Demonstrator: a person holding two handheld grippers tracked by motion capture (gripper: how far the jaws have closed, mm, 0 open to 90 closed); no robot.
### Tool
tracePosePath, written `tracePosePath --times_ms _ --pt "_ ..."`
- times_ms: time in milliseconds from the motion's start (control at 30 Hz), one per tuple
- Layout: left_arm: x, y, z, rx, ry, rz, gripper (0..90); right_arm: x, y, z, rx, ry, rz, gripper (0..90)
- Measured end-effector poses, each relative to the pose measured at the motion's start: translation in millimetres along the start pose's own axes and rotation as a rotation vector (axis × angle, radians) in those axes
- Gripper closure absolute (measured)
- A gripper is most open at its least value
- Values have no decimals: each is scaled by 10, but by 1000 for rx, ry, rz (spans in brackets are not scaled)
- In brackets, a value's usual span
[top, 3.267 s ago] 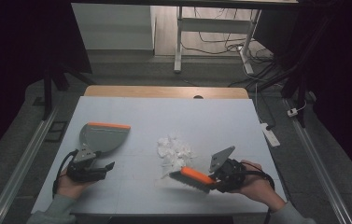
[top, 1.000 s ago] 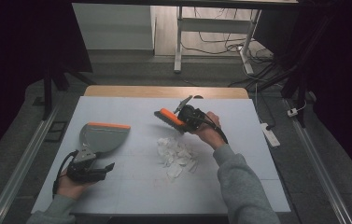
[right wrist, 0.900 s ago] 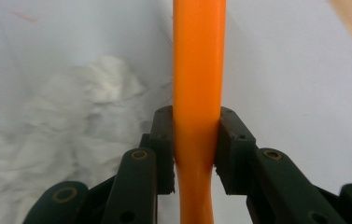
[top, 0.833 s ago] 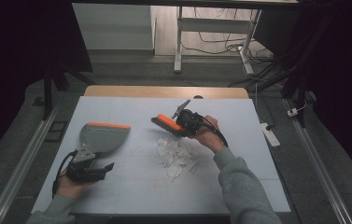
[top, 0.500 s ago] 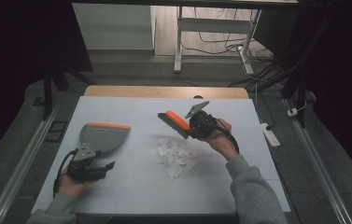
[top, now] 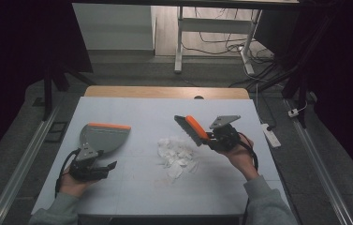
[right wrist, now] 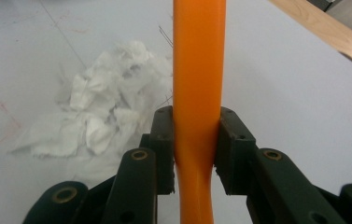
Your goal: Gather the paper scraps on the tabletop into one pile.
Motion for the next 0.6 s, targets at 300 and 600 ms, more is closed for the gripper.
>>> tracePosePath --times_ms 300,600 --pt "25 -23 -12 -1 -21 3 297 298 -21 510 -90 -42 49 705" --pt "15 -31 -19 -10 -20 1 297 475 -89 887 -155 -46 71 705"
Point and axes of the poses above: each handheld gripper's, and its own axes: x roughly backward along the jaws, z roughly out of its underside, y roughly to its left, the point moved 1 cm from there along -x, roughly forward along the jaws, and after that the axes turned 15 degrees about z, right-handed, at the moved point
